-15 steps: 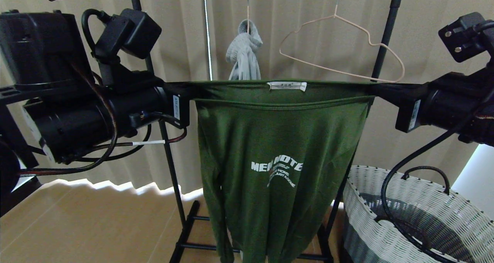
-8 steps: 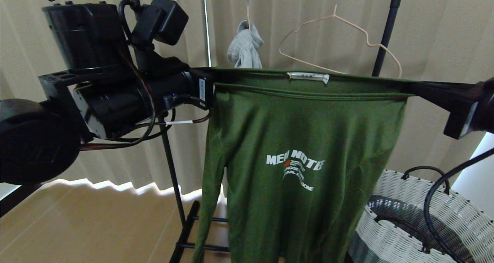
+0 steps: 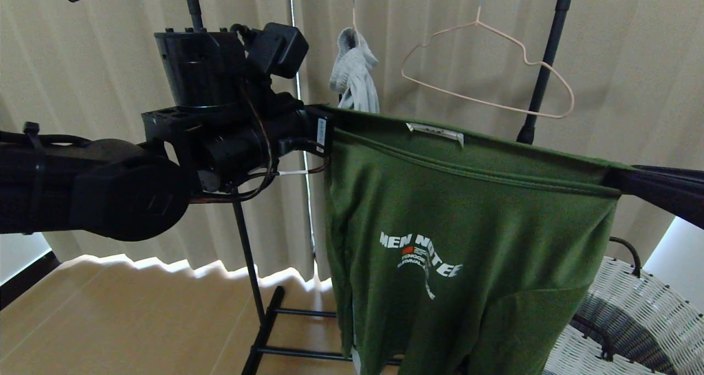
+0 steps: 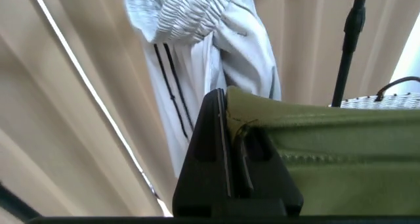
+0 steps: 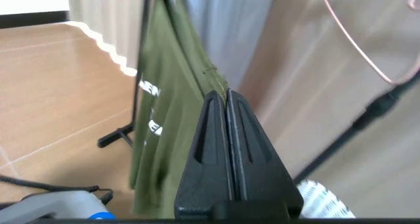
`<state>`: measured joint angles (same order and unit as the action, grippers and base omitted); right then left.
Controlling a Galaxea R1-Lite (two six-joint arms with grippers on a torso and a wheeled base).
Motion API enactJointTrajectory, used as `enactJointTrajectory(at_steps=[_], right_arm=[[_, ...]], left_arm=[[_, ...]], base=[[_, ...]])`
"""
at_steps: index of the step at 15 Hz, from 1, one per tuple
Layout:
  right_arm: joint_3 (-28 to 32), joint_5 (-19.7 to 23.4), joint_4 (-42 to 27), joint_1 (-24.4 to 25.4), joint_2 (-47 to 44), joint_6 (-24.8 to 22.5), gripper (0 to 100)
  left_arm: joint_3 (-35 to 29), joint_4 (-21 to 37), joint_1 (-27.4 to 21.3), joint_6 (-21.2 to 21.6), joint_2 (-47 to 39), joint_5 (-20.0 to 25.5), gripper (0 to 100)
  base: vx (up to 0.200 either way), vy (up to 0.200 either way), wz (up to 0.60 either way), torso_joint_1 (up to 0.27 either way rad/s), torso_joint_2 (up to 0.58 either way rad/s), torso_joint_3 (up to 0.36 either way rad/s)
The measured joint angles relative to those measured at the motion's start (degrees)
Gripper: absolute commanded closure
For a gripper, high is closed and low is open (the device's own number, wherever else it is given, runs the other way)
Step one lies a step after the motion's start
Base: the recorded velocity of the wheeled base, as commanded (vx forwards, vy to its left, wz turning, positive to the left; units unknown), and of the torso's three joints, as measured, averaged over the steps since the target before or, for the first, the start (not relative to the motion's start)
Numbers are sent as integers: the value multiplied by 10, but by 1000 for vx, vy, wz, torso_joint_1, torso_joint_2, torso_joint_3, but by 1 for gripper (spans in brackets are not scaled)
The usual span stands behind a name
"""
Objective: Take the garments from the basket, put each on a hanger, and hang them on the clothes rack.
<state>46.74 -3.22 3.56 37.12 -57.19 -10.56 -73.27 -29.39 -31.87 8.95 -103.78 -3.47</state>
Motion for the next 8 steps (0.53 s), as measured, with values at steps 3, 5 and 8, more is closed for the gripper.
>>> enactJointTrajectory(at_steps=[3, 5, 8], right_arm=[[-5, 0, 1, 8, 6, -1, 100], [-5, 0, 4, 7, 2, -1, 100], [6, -1, 9, -14, -22, -1, 100]], left_arm=[[0, 0, 0, -7, -6, -1, 100], [8, 0, 1, -10, -4, -2, 100], [36, 2, 2, -16, 17, -5, 100]], base=[[0, 0, 0, 0, 0, 0], [0, 0, 0, 0, 0, 0], [0, 0, 0, 0, 0, 0]])
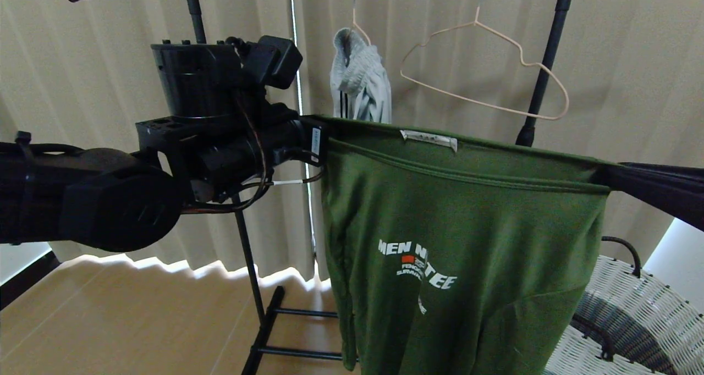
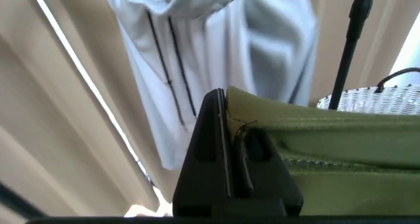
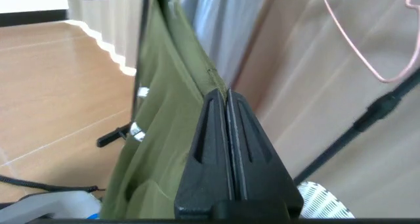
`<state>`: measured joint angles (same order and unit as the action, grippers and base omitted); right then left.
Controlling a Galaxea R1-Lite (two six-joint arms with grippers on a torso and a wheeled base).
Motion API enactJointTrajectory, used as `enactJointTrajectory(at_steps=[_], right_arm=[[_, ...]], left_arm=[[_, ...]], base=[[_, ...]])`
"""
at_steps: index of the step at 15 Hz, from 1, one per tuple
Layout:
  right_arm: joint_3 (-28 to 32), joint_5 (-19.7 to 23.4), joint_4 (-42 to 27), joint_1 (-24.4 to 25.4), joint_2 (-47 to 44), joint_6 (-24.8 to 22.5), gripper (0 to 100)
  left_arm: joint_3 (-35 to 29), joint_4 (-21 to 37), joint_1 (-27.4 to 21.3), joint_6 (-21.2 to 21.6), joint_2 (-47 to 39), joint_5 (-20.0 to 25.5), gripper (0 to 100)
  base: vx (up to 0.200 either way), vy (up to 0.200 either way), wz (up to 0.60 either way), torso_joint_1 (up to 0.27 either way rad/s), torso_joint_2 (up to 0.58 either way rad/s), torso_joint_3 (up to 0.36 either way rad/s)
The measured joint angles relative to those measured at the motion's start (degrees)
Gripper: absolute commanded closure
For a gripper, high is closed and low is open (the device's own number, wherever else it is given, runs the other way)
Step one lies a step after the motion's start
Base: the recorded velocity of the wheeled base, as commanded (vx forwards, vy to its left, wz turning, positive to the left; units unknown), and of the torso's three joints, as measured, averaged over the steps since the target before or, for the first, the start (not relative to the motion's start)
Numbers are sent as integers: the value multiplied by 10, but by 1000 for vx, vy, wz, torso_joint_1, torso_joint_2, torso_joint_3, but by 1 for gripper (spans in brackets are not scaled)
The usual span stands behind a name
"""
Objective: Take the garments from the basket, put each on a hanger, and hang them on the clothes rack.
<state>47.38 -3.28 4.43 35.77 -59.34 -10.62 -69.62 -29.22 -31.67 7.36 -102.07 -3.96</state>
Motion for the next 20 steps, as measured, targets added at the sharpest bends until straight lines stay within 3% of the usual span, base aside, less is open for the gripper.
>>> enactJointTrajectory(at_steps=[4, 8, 12, 16, 20], right_arm=[[43, 1, 19, -53, -65, 1, 100], [67, 1, 146, -97, -170, 2, 100], [102, 3, 219, -112, -266, 2, 100], [144, 3, 255, -114, -343, 2, 100], [144, 0, 256, -114, -355, 2, 100]], left_arm=[[58, 2, -2, 2, 54, 2, 100], [133, 21, -16, 20, 142, 6, 100], [167, 85, -89, 29, 220, 7, 100], [193, 98, -157, 31, 274, 6, 100], [208, 98, -170, 35, 287, 6, 100]], base=[[0, 0, 0, 0, 0, 0], [0, 0, 0, 0, 0, 0], [0, 0, 0, 0, 0, 0], [0, 0, 0, 0, 0, 0], [0, 0, 0, 0, 0, 0]])
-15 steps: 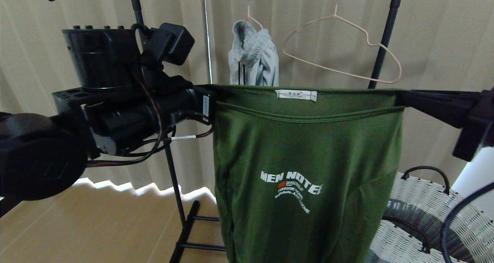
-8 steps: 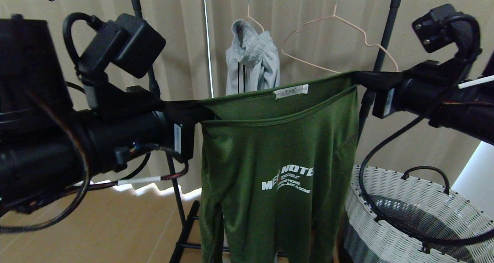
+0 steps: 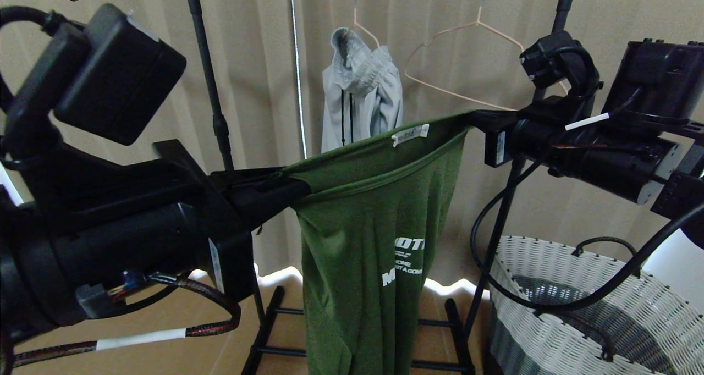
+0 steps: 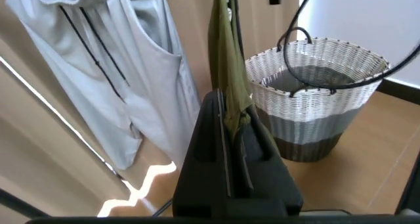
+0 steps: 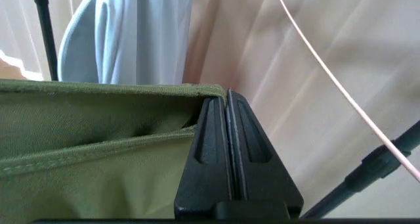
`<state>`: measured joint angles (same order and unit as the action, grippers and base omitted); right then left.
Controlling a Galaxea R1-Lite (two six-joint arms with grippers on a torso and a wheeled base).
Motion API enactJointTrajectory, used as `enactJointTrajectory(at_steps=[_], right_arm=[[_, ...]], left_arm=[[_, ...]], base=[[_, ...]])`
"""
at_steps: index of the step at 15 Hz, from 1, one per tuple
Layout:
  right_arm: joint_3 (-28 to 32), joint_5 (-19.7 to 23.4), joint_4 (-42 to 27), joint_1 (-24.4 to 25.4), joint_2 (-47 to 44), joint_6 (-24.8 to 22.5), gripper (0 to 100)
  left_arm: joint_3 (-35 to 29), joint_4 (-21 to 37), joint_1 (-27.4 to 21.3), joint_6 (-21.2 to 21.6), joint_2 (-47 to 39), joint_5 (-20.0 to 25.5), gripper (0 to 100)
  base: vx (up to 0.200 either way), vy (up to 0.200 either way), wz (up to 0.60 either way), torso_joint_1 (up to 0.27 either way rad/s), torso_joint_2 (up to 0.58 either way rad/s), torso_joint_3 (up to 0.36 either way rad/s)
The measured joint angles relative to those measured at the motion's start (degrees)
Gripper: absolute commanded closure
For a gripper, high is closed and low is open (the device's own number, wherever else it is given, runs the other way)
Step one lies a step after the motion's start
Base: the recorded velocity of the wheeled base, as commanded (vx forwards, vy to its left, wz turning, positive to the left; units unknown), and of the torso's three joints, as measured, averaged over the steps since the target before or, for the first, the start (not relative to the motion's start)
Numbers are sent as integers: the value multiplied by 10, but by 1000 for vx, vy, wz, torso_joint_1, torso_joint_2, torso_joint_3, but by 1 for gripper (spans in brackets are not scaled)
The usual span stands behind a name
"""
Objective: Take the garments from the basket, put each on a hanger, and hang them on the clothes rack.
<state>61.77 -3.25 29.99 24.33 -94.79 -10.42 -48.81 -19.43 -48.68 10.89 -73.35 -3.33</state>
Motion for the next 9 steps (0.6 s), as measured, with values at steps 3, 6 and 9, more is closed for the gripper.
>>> enactJointTrajectory(at_steps=[3, 6, 9], right_arm=[[-9, -2, -1, 0, 9, 0, 100], [-24, -4, -9, -1, 43, -2, 100], [-45, -4, -38, -1, 95, -3, 100]], left_arm=[[1, 0, -2, 1, 1, 0, 100], [-5, 0, 4, 1, -4, 0, 100], [-39, -2, 30, 9, -28, -1, 100]], base=[[0, 0, 0, 0, 0, 0], [0, 0, 0, 0, 0, 0], [0, 0, 0, 0, 0, 0]])
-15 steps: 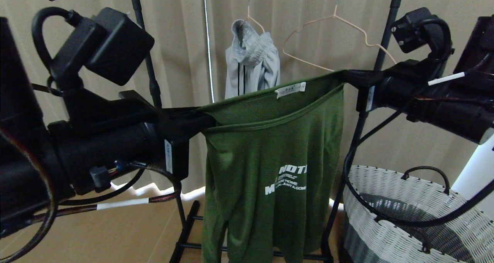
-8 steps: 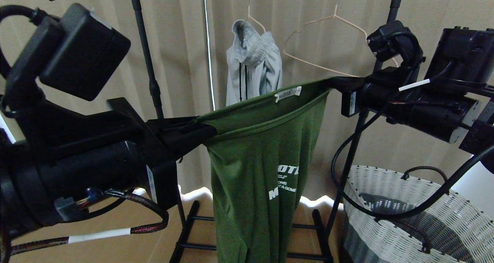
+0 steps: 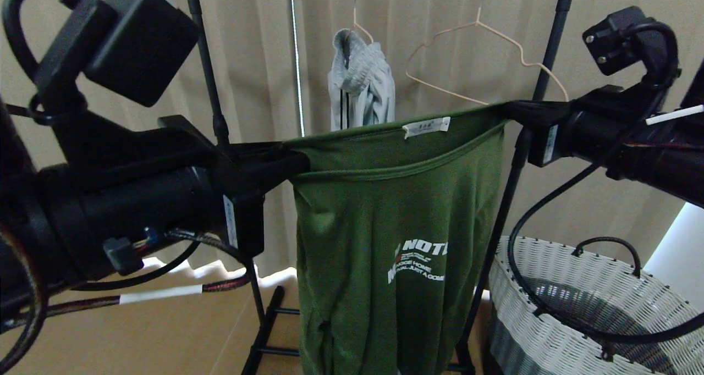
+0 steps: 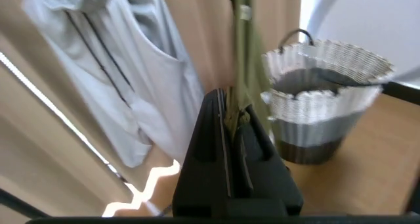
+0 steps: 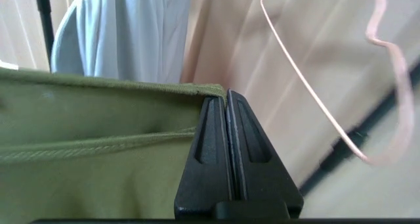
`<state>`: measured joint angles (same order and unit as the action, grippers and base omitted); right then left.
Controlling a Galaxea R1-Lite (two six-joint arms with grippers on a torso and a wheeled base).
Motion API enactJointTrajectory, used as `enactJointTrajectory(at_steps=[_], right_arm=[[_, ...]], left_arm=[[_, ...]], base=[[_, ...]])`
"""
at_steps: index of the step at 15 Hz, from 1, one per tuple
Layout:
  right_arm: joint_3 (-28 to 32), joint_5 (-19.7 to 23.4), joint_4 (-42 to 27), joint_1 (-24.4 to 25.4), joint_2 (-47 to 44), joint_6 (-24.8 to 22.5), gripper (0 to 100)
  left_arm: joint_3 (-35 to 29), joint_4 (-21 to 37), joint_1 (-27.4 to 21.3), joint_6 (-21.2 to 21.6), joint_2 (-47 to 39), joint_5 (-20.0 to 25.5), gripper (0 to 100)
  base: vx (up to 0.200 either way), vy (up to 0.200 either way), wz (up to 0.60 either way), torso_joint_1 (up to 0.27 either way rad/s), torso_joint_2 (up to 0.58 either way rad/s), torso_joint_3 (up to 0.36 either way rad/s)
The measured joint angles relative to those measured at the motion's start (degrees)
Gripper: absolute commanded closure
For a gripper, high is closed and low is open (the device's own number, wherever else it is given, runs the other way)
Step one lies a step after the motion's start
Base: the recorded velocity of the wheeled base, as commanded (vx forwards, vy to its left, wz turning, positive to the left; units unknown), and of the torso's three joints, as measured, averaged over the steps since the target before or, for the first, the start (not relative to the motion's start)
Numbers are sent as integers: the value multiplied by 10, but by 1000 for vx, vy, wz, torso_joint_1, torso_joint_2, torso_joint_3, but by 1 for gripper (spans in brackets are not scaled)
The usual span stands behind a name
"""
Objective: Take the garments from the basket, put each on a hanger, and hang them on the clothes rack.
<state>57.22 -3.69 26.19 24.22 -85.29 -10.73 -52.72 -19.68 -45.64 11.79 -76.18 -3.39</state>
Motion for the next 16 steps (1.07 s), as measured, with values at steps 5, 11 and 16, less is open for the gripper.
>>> enactJointTrajectory(at_steps=[5, 11, 16], right_arm=[[-33, 4, -116, 0, 119, 0, 100], [-75, 8, -108, 1, 165, 1, 100], [-90, 10, -108, 1, 169, 2, 100]], left_arm=[[-83, -1, 59, 4, -75, -1, 100], [-84, -1, 70, 4, -113, -4, 100], [-76, -1, 74, 4, -115, -4, 100]], base=[[0, 0, 0, 0, 0, 0], [0, 0, 0, 0, 0, 0], [0, 0, 0, 0, 0, 0]])
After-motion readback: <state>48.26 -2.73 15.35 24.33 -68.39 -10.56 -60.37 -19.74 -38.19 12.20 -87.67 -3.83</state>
